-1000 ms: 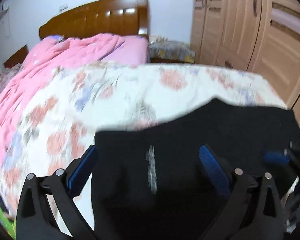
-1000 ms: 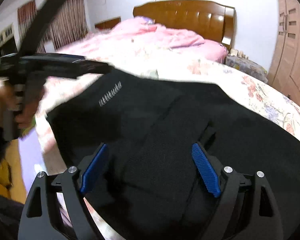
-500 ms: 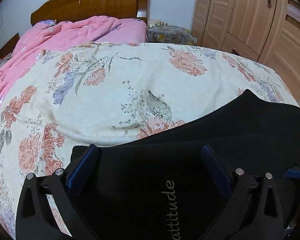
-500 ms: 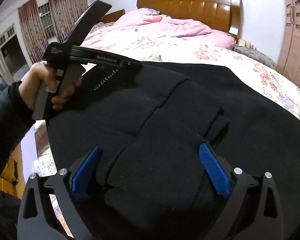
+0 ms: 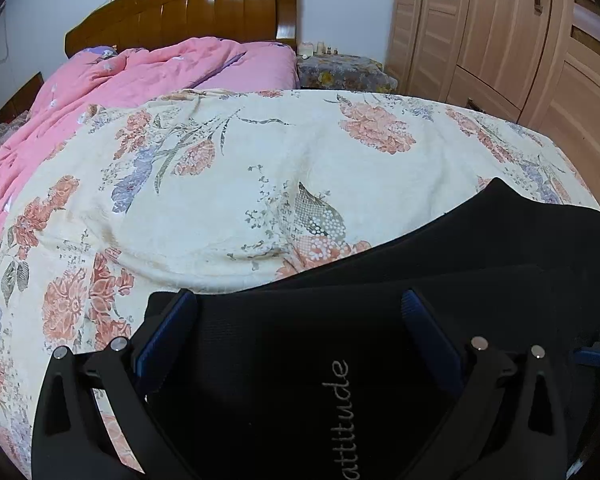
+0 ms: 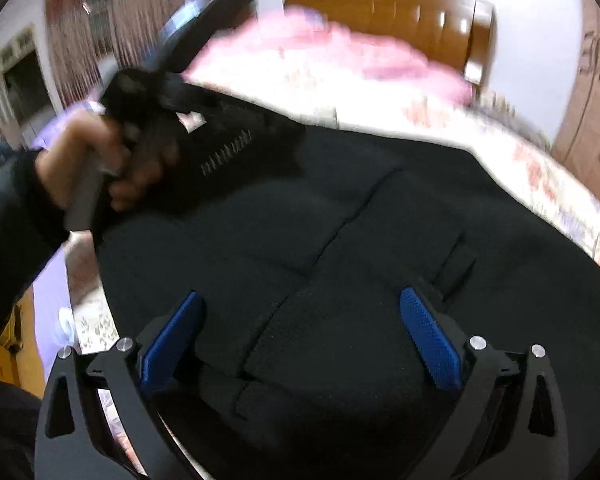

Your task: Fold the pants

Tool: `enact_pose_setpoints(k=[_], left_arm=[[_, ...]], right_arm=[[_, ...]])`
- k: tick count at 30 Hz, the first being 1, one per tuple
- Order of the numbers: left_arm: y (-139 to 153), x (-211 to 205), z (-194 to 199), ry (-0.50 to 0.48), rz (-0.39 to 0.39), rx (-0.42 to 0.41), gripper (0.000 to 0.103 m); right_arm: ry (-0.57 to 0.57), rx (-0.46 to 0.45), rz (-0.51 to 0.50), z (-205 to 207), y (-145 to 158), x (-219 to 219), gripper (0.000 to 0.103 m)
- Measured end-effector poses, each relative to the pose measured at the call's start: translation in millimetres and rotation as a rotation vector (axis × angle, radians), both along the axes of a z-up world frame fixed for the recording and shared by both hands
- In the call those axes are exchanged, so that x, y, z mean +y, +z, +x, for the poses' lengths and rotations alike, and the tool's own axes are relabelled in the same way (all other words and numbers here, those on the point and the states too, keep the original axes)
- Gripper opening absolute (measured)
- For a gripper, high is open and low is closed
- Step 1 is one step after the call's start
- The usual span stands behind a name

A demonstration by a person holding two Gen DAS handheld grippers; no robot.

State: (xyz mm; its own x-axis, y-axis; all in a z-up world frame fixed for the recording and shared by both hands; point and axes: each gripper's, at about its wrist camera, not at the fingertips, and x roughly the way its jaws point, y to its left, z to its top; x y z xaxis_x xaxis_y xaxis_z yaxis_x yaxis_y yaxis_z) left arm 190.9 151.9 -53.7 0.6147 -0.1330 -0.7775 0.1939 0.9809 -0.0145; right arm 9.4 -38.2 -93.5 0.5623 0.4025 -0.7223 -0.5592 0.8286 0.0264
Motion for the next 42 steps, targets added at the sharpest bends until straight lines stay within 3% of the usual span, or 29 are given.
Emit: enact_pose_setpoints(k=[6,8,10,12,15,18,19,21,22,23,25,26,29,32,36,42], left_arm=[[2,0,-1,0.004,0.003,-0.006,0.102],[16,0,-17,0.074,0.057,-0.085,0.101],[36,-2,-46,0.054,0.062,-0.164,0.101],[44,0,-67,0.052,0.086,-0.184,0.101],[25,9,-88,0.052,0.085,-0.112,0.101],[-9,10,-90,0.075,0.206,-0.045,0.102],[-11,16,-94,0.072,0.166,-0.078,0.102],[-14,28,-90,0.091,0.09,-0.037,0.102],[-12,31,-87,0.112,0.088,-0.018,0.102],[-8,29,-86,0.143,0.134,-0.017,0.102],[6,18,-91,0.197,0.233,-0.035,0.101],[21,7,-97,0.19,0.242,-0.079,0.101],[56,-36,-111,0.083,0.154,-0.161,0.101],[68,-102,-120,-0.117,0.108,-0.198,0.101],[44,-173,-113,-0.294,0.159,-0.17,0.101],[1,-179,-89,-0.281,0.155,-0.049,0.101]], right_arm=[[-0.043,0.025,-0.018,-4,13,-7,0.096],[-0.085,-0.005,0.013,-11,28,-27,0.096],[-0.129,-0.047,0.013,-21,37,-46,0.096],[-0.18,-0.034,0.012,-21,37,-66,0.096],[-0.251,0.045,0.009,-9,18,-94,0.096],[-0.286,0.115,-0.004,-1,-2,-103,0.097],[-0.284,0.104,0.003,-3,-3,-106,0.097],[-0.277,0.098,-0.036,-5,-4,-106,0.097],[-0.279,0.104,-0.059,-8,-4,-108,0.097],[-0.28,0.109,-0.065,-12,-3,-113,0.097],[-0.317,0.088,-0.001,-33,8,-131,0.096],[-0.344,0.062,0.079,-48,18,-150,0.097],[-0.467,0.041,0.224,-80,24,-200,0.097],[-0.613,0.054,0.346,-115,19,-246,0.097],[-0.725,0.113,0.513,-142,3,-285,0.097],[-0.738,0.184,0.633,-127,-14,-305,0.097]])
